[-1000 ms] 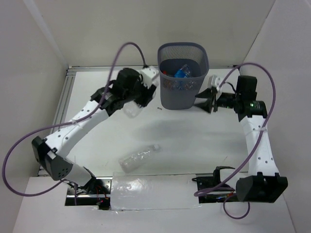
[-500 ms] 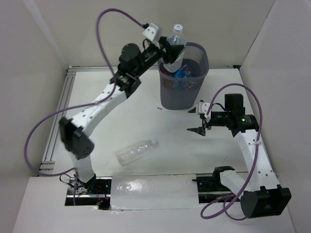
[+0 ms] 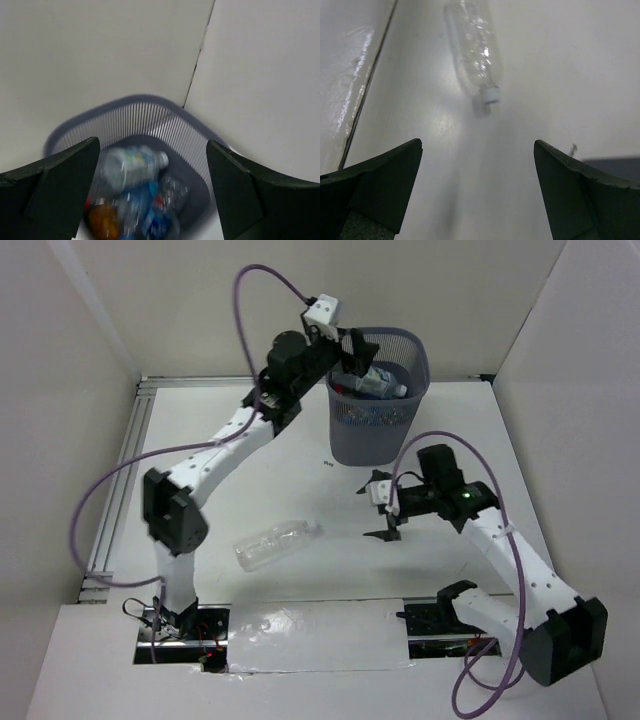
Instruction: Put the plastic bottles in the bin
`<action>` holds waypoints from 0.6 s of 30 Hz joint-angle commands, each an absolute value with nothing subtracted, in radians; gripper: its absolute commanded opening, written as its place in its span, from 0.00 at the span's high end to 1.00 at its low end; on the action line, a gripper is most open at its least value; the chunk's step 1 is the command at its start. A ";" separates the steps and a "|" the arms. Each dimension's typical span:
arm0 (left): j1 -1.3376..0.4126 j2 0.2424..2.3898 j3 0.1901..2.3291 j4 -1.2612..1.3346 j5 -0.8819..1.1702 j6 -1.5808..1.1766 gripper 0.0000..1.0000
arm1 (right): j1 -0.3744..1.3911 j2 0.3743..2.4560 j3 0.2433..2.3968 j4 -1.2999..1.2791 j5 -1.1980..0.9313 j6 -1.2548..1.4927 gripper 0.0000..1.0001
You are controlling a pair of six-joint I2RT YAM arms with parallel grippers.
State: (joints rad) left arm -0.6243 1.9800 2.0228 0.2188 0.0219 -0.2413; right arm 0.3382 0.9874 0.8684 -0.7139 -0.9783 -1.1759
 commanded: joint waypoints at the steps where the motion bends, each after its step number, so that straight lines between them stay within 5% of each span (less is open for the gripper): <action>1: -0.615 1.569 1.811 0.304 -0.015 -0.204 0.00 | 0.507 1.081 0.839 -0.507 -0.867 -1.210 0.01; 9: -0.606 0.817 0.946 0.005 -0.256 -0.290 0.00 | 0.814 1.454 0.902 -0.111 -0.671 -1.022 0.01; 18: -0.597 0.318 0.764 -0.385 -0.356 -0.425 0.00 | 0.885 1.893 1.218 0.012 -0.489 -0.923 0.01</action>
